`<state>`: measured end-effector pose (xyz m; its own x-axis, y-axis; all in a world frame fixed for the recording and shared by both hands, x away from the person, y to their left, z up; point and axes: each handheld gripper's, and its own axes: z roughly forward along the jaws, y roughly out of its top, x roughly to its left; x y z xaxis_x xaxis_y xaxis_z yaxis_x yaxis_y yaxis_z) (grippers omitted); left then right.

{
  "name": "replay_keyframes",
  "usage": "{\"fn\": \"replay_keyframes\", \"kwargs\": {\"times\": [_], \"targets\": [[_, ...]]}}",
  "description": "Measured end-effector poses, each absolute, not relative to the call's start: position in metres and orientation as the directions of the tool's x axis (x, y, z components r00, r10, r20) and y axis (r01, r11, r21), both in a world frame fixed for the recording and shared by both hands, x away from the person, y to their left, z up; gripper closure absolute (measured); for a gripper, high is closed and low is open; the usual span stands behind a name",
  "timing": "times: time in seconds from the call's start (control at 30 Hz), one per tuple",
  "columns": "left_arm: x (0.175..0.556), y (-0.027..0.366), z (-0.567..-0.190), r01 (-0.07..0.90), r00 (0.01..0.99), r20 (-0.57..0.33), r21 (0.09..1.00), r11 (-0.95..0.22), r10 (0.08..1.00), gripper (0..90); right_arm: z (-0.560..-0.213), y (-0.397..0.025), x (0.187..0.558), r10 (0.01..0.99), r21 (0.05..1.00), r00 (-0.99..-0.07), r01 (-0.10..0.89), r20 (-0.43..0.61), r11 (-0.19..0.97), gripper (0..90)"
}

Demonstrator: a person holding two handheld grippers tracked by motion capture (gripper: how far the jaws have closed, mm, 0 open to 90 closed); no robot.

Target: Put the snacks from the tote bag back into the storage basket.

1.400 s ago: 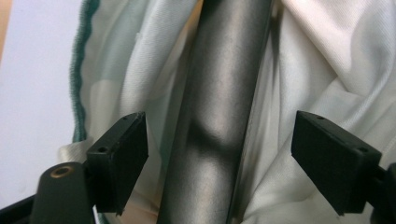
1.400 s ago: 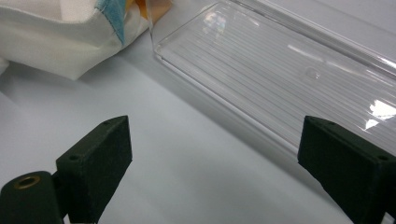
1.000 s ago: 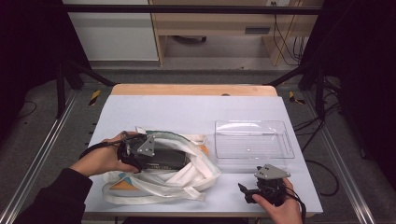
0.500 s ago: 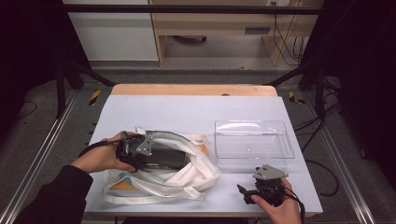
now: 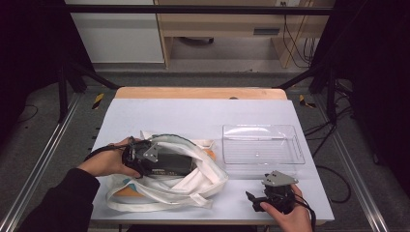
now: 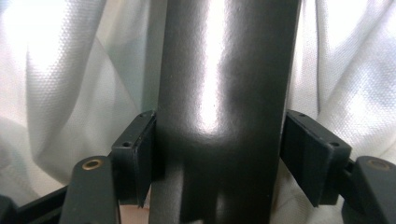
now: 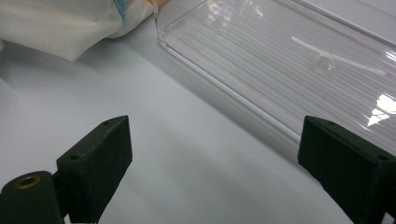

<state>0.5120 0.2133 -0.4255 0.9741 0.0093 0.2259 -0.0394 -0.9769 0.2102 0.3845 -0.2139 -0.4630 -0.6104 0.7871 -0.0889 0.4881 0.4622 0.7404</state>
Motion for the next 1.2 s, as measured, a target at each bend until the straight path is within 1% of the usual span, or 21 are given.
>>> {"fn": "replay_keyframes", "kwargs": {"times": [0.07,0.2,0.4,0.63,0.83,1.0,1.07,1.2], "targets": [[0.512,0.213,-0.425,-0.051,0.972,0.235,0.206,-0.977,-0.001,34.6,-0.463,-0.214,0.384,0.787,0.74,-0.611,0.489,-0.089,0.463,10.5],[0.509,0.213,-0.424,-0.046,0.971,0.24,0.205,-0.978,0.004,38.1,-0.463,-0.214,0.384,0.788,0.74,-0.61,0.491,-0.085,0.46,10.6],[0.504,0.216,-0.417,-0.069,0.966,0.258,0.209,-0.975,-0.013,42.7,-0.461,-0.214,0.383,0.792,0.746,-0.606,0.491,-0.079,0.45,10.6],[0.499,0.219,-0.406,-0.071,0.962,0.275,0.254,-0.965,0.002,43.1,-0.458,-0.216,0.383,0.794,0.756,-0.603,0.484,-0.076,0.44,10.6],[0.492,0.22,-0.393,-0.079,0.954,0.299,0.263,-0.962,0.003,43.2,-0.454,-0.215,0.381,0.792,0.762,-0.606,0.474,-0.081,0.441,10.6],[0.486,0.224,-0.385,-0.095,0.95,0.312,0.28,-0.955,-0.003,43.3,-0.444,-0.211,0.381,0.782,0.766,-0.616,0.457,-0.095,0.452,10.4],[0.484,0.227,-0.38,-0.087,0.95,0.311,0.303,-0.949,0.012,43.3,-0.439,-0.209,0.381,0.778,0.767,-0.62,0.449,-0.103,0.459,10.4],[0.48,0.228,-0.368,-0.082,0.947,0.319,0.321,-0.944,0.026,43.2,-0.428,-0.204,0.386,0.758,0.757,-0.64,0.43,-0.129,0.492,10.4]]}}
